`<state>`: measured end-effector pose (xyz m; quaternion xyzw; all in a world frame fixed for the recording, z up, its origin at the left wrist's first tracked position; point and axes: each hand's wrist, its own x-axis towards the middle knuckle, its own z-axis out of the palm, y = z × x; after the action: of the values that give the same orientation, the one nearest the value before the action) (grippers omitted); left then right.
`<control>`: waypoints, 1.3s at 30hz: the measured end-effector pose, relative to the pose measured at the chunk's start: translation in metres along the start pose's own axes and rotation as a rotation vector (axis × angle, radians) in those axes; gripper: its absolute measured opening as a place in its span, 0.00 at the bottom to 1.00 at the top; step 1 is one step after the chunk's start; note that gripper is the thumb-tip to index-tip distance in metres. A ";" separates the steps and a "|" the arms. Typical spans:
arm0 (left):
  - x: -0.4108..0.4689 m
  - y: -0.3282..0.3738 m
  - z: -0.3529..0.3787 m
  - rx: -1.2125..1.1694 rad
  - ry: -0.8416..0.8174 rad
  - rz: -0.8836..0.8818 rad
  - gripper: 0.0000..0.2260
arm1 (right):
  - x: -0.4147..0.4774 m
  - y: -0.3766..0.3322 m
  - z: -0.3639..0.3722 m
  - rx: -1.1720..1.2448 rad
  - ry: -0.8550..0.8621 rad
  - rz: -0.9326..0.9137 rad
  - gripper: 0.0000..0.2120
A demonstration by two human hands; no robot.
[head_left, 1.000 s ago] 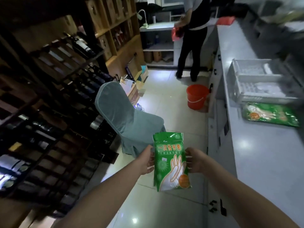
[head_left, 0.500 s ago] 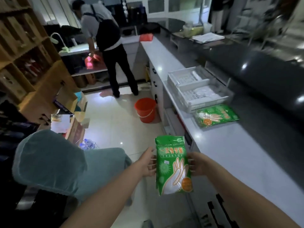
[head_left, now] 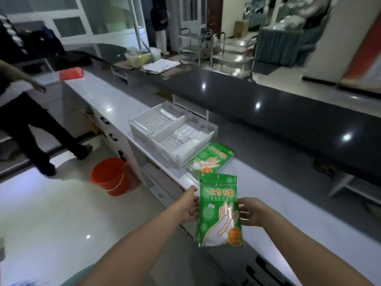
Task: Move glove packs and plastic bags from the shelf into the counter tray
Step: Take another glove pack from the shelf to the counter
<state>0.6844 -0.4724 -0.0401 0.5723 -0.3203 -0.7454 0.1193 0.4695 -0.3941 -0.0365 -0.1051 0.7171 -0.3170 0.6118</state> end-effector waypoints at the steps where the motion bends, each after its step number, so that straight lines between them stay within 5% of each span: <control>1: 0.012 0.011 0.007 0.028 -0.003 0.014 0.22 | 0.007 -0.005 -0.008 0.032 0.022 -0.003 0.04; 16: 0.142 0.128 0.113 0.451 -0.091 0.017 0.28 | 0.088 -0.061 -0.072 0.423 0.226 0.054 0.06; 22: 0.194 0.160 0.123 0.666 -0.105 0.035 0.32 | 0.121 -0.079 -0.068 0.570 0.325 0.051 0.14; 29: 0.227 0.187 0.117 0.798 -0.199 0.052 0.24 | 0.140 -0.072 -0.047 0.539 0.431 0.122 0.08; 39: 0.237 0.192 0.119 0.810 -0.377 -0.043 0.24 | 0.147 -0.079 -0.035 0.553 0.571 0.106 0.14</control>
<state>0.4630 -0.7076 -0.0896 0.4335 -0.5908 -0.6533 -0.1904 0.3844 -0.5235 -0.1083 0.1927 0.7503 -0.4825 0.4087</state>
